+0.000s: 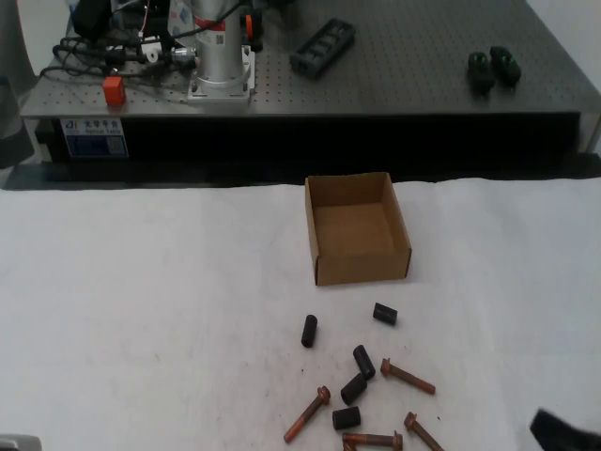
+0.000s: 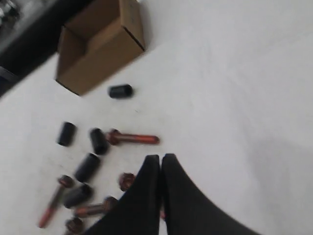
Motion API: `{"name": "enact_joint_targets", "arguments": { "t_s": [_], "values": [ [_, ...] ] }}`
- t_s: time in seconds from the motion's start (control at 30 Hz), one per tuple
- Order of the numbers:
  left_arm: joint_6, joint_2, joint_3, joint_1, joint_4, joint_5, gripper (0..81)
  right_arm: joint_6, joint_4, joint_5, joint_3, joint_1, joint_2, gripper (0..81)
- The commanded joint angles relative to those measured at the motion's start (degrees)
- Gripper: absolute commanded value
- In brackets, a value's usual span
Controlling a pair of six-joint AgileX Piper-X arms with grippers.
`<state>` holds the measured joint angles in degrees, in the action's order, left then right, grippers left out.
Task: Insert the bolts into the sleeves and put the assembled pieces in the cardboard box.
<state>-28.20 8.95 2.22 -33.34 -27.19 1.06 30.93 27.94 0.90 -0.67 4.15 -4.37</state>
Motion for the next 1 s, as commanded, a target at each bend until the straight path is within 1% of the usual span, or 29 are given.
{"name": "enact_joint_targets", "arguments": {
  "t_s": [0.0,0.07,0.1,0.17,0.2,0.33,0.4,0.53,0.6,0.7,0.8,0.87,0.97],
  "values": [
    [-1.17,-0.59,0.35,-0.05,2.37,-1.55,0.7,8.04,-15.78,6.2,0.67,0.11,-0.32,1.0],
    [3.38,-0.42,0.35,-0.05,8.68,-1.52,0.0,8.91,-22.47,7.84,0.67,0.11,-2.49,8.0],
    [5.99,-0.19,0.35,-0.05,12.55,-1.52,1.1,9.12,-23.31,7.97,0.67,0.11,-3.87,12.3],
    [7.25,0.94,0.82,-0.05,17.29,-1.52,5.5,7.49,-23.23,10.4,2.57,0.11,-8.68,20.2],
    [6.92,1.97,1.48,-0.05,18.05,-1.74,9.4,5.69,-23.23,12.59,4.09,0.11,-11.71,22.8],
    [6.17,7.98,4.85,-0.05,17.9,-1.77,29.8,-4.89,-22.28,19.58,12.31,0.11,-26.56,23.0],
    [6.37,11.55,6.89,-0.05,17.9,-1.77,33.7,-12.39,-17.32,20.61,19.03,0.11,-35.06,23.0],
    [6.5,19.37,11.74,-0.05,17.9,-6.18,33.6,-27.95,-3.87,20.09,34.01,0.11,-53.94,23.0],
    [6.5,23.25,14.08,-0.05,17.9,-8.14,33.6,-34.18,1.72,19.54,40.59,0.11,-61.12,23.0],
    [6.5,28.19,16.56,-0.05,17.9,-9.29,33.6,-43.94,8.54,14.3,49.49,1.51,-70.19,23.0],
    [6.5,32.62,18.18,-0.05,17.9,-10.25,33.6,-52.74,14.98,9.73,55.22,4.04,-77.78,23.2],
    [7.42,34.71,18.74,-0.05,17.9,-11.26,33.6,-56.04,16.8,7.47,57.16,5.92,-81.42,23.2],
    [7.72,37.31,19.04,-0.05,17.9,-13.01,33.6,-57.65,16.43,4.28,58.16,8.81,-86.25,23.2]
  ]
}}
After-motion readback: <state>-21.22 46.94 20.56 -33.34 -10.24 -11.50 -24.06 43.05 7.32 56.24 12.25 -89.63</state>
